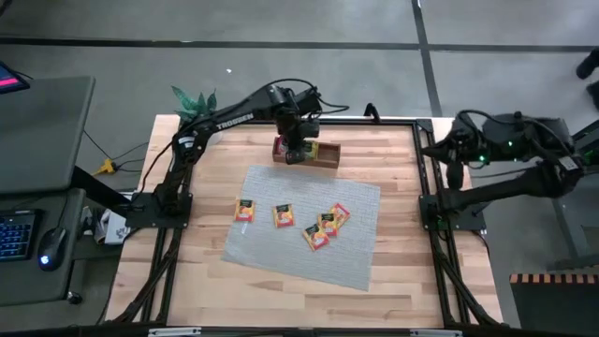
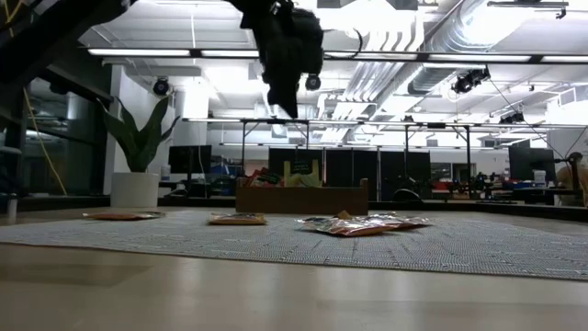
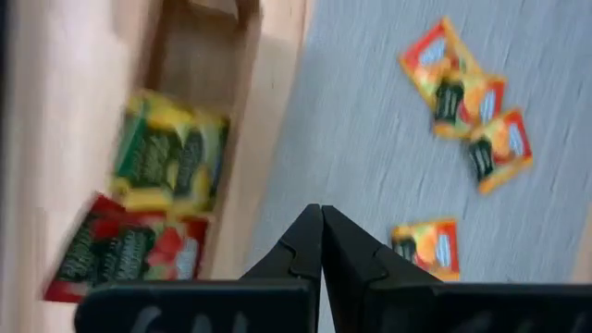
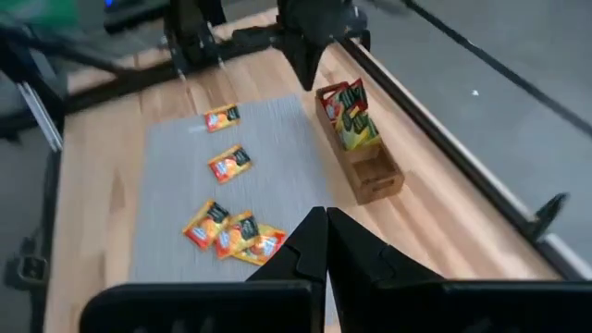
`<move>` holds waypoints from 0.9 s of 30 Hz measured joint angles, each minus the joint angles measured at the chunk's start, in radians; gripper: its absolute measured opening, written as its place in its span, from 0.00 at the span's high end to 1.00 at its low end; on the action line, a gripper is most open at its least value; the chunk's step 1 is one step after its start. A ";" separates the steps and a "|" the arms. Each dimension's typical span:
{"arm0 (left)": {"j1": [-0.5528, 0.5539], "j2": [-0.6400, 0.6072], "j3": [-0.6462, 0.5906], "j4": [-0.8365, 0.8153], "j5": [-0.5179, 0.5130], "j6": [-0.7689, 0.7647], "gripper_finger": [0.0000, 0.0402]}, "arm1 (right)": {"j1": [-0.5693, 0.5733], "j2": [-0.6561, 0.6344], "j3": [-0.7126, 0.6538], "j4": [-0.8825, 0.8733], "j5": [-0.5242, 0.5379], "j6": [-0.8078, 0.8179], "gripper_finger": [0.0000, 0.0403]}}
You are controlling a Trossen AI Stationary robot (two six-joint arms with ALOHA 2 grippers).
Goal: Pick & Place Tea
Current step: Put the orange tea bag into the right section of the wooden organizer
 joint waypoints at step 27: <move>-0.209 -0.300 -0.165 0.112 -0.068 -0.177 1.00 | 0.000 -0.168 -0.903 1.055 -0.230 0.204 1.00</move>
